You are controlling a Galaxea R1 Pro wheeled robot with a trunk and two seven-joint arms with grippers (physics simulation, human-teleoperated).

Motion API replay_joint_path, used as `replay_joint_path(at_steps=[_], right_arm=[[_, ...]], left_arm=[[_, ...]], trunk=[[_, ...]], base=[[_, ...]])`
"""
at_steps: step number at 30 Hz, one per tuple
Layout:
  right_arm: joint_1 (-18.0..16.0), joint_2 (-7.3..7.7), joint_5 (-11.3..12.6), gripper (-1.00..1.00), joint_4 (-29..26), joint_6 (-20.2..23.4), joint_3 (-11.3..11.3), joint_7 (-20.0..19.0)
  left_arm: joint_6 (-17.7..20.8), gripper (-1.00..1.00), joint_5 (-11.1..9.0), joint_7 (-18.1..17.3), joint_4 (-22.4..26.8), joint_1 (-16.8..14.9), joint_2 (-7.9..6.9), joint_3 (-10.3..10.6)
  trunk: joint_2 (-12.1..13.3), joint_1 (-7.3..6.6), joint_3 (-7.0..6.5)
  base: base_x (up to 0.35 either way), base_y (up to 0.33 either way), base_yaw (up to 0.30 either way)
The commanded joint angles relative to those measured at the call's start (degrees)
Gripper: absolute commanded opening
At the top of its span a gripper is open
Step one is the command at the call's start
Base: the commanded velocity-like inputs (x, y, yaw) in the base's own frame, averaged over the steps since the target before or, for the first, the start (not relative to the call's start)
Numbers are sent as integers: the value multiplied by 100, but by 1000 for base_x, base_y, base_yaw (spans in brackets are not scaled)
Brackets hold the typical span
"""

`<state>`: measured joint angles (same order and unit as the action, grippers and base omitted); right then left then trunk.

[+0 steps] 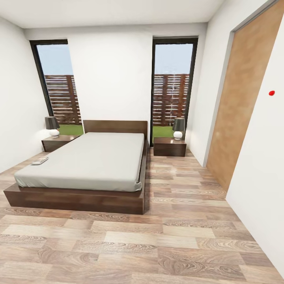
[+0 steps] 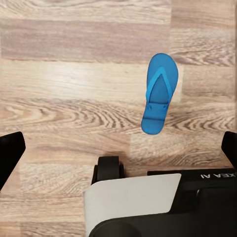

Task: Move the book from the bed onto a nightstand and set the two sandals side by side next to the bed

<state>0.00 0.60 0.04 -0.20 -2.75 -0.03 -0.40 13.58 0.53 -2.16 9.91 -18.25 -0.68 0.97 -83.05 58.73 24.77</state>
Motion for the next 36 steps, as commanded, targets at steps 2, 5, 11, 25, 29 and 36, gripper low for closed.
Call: replay_joint_path(at_steps=[2,5,11,25,29,36], right_arm=[[0,1,1,100,-3,-15,2,-4],[0,-2,3,100,-4,-15,7,-4],[0,-3,2,100,-7,-20,10,-4],[-21,31,6,100,-762,-94,36,24],[-64,15,9,100,-1014,-83,40,34],[-429,-67,20,100,-1563,-45,33,59]], left_arm=[[64,100,7,-23,18,-34,0,9],[150,100,8,-33,29,-151,10,9],[253,100,14,-37,10,-309,33,6],[323,100,-12,-8,18,-432,59,8],[323,100,-17,-6,22,-436,59,8],[293,100,-17,7,44,-444,78,9]], trunk=[[-3,0,5],[-3,0,5],[-3,0,5],[-3,0,5],[-3,0,5],[-3,0,5]], base=[[0,0,0],[0,0,0],[0,0,0],[0,0,0],[0,0,0],[0,0,0]])
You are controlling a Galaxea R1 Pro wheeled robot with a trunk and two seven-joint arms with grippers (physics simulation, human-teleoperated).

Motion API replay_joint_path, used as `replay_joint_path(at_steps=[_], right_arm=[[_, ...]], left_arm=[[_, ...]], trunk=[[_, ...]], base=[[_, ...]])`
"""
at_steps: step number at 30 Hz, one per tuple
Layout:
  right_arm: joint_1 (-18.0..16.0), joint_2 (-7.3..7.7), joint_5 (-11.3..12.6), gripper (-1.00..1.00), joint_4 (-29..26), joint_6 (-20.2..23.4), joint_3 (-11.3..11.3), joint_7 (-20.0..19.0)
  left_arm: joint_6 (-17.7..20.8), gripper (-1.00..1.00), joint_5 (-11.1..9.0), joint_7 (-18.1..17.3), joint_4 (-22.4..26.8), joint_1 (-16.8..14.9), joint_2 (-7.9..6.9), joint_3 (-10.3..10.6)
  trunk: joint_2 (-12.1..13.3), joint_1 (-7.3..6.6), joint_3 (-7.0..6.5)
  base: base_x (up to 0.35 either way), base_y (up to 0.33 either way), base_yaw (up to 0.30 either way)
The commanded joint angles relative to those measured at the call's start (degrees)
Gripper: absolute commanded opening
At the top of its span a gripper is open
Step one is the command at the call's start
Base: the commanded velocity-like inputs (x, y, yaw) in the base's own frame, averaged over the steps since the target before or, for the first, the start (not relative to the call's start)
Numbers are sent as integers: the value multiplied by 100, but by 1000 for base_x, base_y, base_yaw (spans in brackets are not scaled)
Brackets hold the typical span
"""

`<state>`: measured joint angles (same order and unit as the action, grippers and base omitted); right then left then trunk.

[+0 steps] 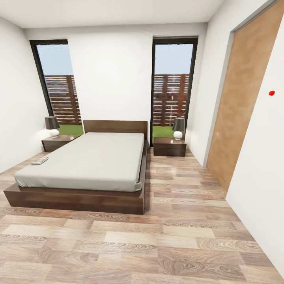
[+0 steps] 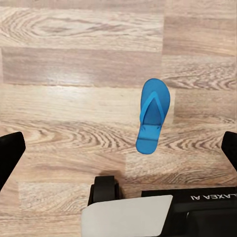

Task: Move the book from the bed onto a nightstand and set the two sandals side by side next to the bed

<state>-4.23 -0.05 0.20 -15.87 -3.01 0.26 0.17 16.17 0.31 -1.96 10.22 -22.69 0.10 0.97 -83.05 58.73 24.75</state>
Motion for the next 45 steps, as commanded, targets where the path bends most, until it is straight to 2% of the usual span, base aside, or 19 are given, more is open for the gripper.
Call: replay_joint_path(at_steps=[1,9,11,17,24,34,45], right_arm=[[-91,-33,4,100,-47,-15,2,3],[-598,-252,-1,100,-184,148,-6,21],[-763,-283,2,100,-190,245,-4,23],[-985,-322,-3,100,-184,366,-1,28],[-1089,-338,-9,100,-172,423,-4,27],[-1131,-342,-10,100,-164,440,-9,27],[-1139,-358,-14,100,-167,441,-15,27]], left_arm=[[31,100,6,-12,24,-2,2,10],[28,100,12,-8,93,-6,-13,31],[29,100,9,-7,103,-7,-23,35],[9,100,12,-11,114,-7,-38,40],[-66,100,7,-37,120,-5,-49,26],[-485,100,6,-44,87,0,-53,4],[-614,100,11,-76,71,1,-54,-5]], trunk=[[-3,0,7],[-3,0,7],[-3,0,7],[-3,0,7],[-3,0,7],[-3,0,7],[-3,0,7]], base=[[0,0,0],[0,0,0],[0,0,0],[0,0,0],[0,0,0],[0,0,0],[0,0,0]])
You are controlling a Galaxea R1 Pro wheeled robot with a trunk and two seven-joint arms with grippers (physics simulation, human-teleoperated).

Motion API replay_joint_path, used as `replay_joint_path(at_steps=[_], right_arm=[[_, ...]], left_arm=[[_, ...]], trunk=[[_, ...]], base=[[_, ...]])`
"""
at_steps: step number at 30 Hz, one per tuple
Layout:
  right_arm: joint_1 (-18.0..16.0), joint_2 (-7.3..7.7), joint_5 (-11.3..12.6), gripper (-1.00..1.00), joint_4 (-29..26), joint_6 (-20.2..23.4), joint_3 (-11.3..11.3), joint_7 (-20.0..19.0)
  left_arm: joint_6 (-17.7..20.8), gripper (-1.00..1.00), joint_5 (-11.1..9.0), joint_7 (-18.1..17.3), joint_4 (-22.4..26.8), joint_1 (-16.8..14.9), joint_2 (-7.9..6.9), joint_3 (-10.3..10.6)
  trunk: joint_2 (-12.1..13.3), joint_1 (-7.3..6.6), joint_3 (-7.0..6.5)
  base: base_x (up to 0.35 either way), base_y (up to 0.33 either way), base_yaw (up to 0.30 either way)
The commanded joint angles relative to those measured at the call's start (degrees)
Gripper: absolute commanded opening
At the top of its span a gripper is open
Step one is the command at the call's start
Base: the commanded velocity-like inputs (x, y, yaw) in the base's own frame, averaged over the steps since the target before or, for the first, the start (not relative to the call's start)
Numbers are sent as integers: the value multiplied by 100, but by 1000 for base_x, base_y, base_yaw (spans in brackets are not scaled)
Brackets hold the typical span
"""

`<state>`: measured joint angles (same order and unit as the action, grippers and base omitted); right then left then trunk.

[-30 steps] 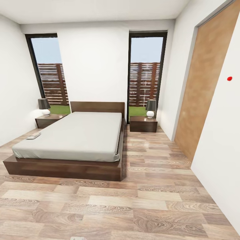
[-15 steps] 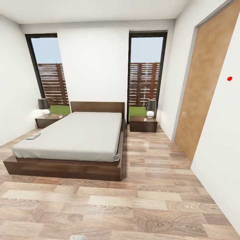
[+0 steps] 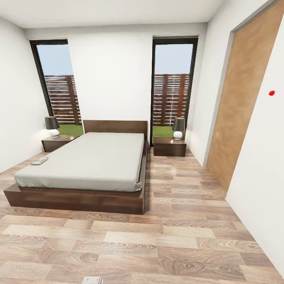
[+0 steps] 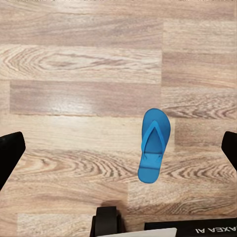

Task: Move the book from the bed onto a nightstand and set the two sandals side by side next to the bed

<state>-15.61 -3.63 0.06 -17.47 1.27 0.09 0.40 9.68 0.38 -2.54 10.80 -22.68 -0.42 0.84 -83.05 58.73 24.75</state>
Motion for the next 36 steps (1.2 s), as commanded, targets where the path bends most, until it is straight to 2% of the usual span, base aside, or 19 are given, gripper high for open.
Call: replay_joint_path(at_steps=[1,25,36], right_arm=[[-2,-2,-1,100,-7,13,1,4],[-4,-15,1,100,-2,15,-15,4],[-4,-9,-2,100,2,19,-24,4]], left_arm=[[27,100,3,-20,14,0,-2,7],[63,100,-1,-13,59,-3,9,28],[191,100,15,-27,62,-188,15,20]], trunk=[[-3,0,6],[-3,0,6],[-445,241,204]], base=[[0,0,0],[0,0,0],[0,0,0]])
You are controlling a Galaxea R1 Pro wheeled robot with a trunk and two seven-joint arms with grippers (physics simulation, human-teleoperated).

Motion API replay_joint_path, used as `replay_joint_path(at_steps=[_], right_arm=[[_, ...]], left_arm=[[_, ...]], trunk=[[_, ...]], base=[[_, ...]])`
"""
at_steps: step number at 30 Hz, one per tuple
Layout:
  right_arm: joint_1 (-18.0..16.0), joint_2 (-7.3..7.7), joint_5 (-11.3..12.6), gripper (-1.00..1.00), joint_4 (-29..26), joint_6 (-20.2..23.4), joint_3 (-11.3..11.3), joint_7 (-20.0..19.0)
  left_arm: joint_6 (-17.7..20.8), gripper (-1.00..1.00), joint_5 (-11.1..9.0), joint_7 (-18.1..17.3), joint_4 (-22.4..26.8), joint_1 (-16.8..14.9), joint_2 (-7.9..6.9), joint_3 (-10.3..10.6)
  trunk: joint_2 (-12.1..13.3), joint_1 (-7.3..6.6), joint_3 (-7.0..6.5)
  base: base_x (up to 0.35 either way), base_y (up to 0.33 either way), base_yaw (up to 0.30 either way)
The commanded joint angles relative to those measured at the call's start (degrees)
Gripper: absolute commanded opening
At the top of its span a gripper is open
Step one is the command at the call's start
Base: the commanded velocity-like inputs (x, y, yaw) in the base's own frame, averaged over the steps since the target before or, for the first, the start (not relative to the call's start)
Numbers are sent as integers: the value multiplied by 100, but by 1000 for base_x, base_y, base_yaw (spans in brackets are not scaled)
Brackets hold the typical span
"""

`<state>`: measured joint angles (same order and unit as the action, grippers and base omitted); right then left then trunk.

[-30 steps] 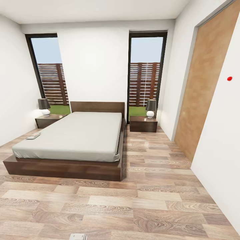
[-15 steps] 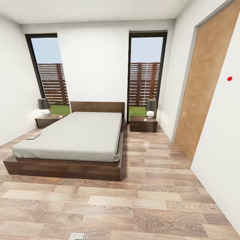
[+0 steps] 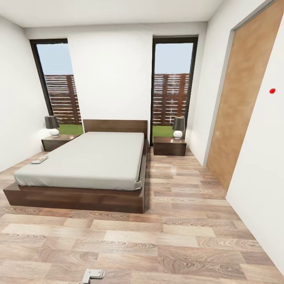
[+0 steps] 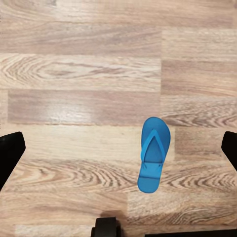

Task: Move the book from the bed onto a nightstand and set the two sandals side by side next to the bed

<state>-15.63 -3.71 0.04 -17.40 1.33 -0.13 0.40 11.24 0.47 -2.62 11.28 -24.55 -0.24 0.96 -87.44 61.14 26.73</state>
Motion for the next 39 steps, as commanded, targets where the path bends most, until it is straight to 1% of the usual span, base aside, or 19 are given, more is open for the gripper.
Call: replay_joint_path(at_steps=[1,11,22,31,39], right_arm=[[-2,0,1,100,-5,13,-4,4],[-2,2,4,100,-2,13,-101,4],[-2,8,5,100,-4,15,-137,4],[-2,24,5,100,-1,16,-141,-5],[-1,31,5,100,-1,17,-142,-8]], left_arm=[[72,100,7,-20,12,-28,-6,5],[209,100,-12,-26,13,-135,-9,-16],[245,100,-4,-28,9,-206,20,-37],[377,100,8,-26,-36,-217,29,-47],[431,100,0,4,-51,-211,22,-48]], trunk=[[-45,22,25],[-446,242,204],[-446,242,204],[-446,242,204],[-767,418,348]], base=[[0,0,0],[0,0,0],[0,0,0],[0,0,0],[0,0,0]])
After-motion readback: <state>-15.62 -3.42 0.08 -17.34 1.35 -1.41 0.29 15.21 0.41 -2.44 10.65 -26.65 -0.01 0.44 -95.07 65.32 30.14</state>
